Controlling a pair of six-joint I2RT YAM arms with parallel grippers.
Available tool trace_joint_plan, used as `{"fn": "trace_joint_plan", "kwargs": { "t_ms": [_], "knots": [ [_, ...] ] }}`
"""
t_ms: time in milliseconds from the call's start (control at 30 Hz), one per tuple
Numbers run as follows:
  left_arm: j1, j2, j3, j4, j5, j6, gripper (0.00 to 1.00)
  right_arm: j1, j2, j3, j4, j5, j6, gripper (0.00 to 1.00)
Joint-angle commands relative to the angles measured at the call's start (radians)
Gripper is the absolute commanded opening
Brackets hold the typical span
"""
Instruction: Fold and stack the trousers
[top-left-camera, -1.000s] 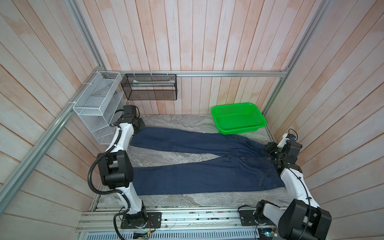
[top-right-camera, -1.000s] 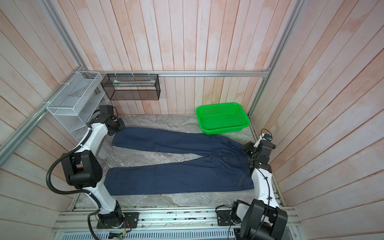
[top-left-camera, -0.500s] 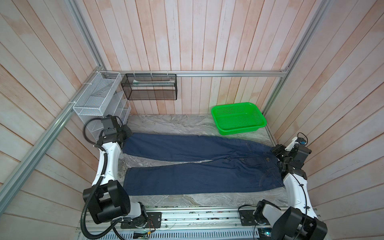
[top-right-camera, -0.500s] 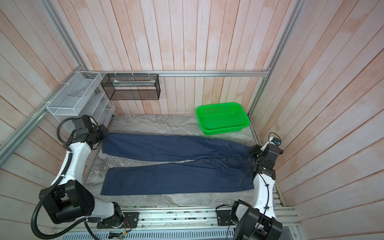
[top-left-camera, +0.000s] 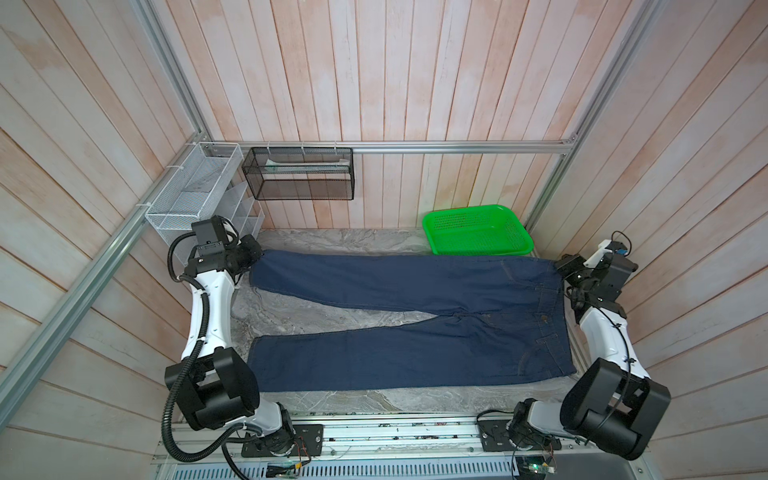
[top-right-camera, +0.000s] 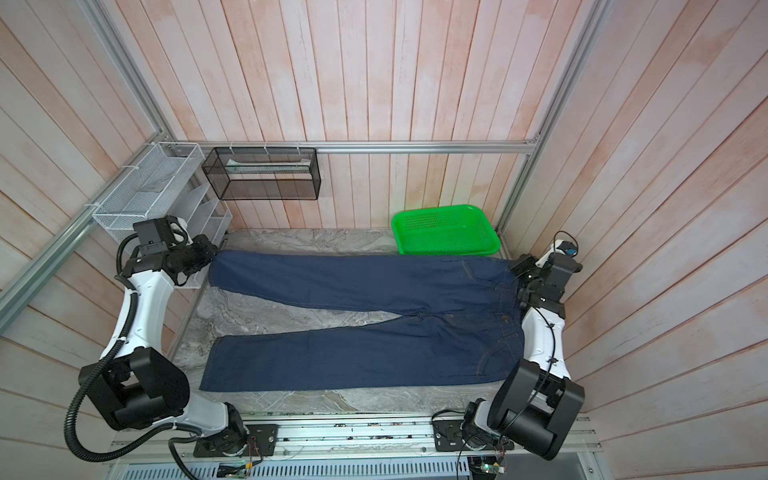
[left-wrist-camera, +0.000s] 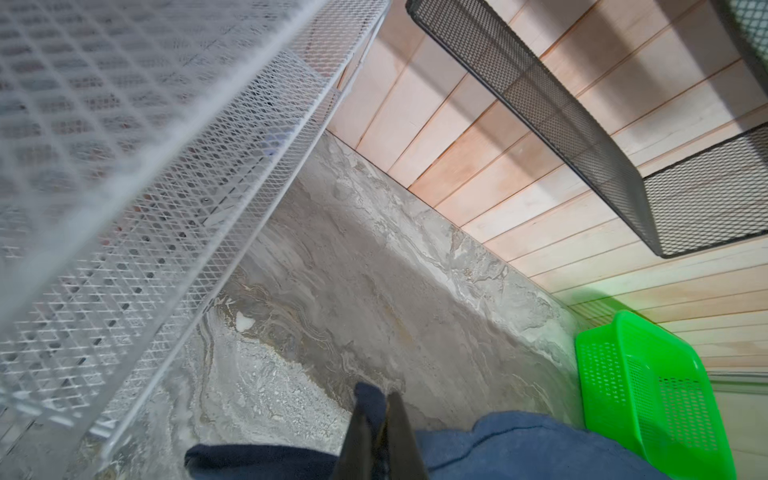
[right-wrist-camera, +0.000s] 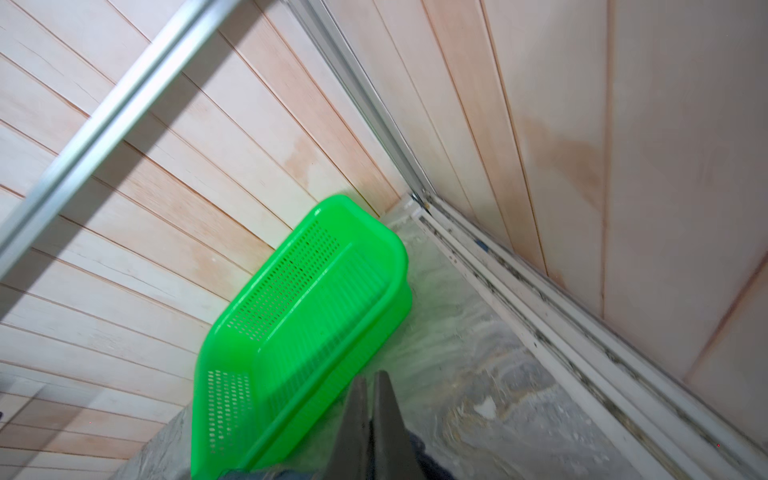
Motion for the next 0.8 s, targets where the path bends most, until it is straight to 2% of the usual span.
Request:
{"fn": "trace_joint_plan", "kwargs": {
  "t_ms": [0, 233, 400, 767],
  "knots": [
    [0.073, 0.033, 0.031, 0.252, -0.003, -0.072, 0.00, -0.018, 0.020, 0.046, 0.049, -0.010, 0.003, 0.00],
    [0.073, 0.035, -0.107, 0.279, 0.067, -0.086, 0.00, -0.020, 0.010, -0.044, 0.083, -0.024, 0.008, 0.00],
    [0.069, 0.035, -0.178, 0.270, 0.072, -0.074, 0.00, -0.020, -0.009, -0.081, 0.085, -0.021, -0.012, 0.00],
    [-0.072, -0.015, -0.302, 0.262, -0.052, -0.019, 0.00, -0.020, -0.012, -0.120, 0.109, -0.040, -0.003, 0.00]
  ]
}}
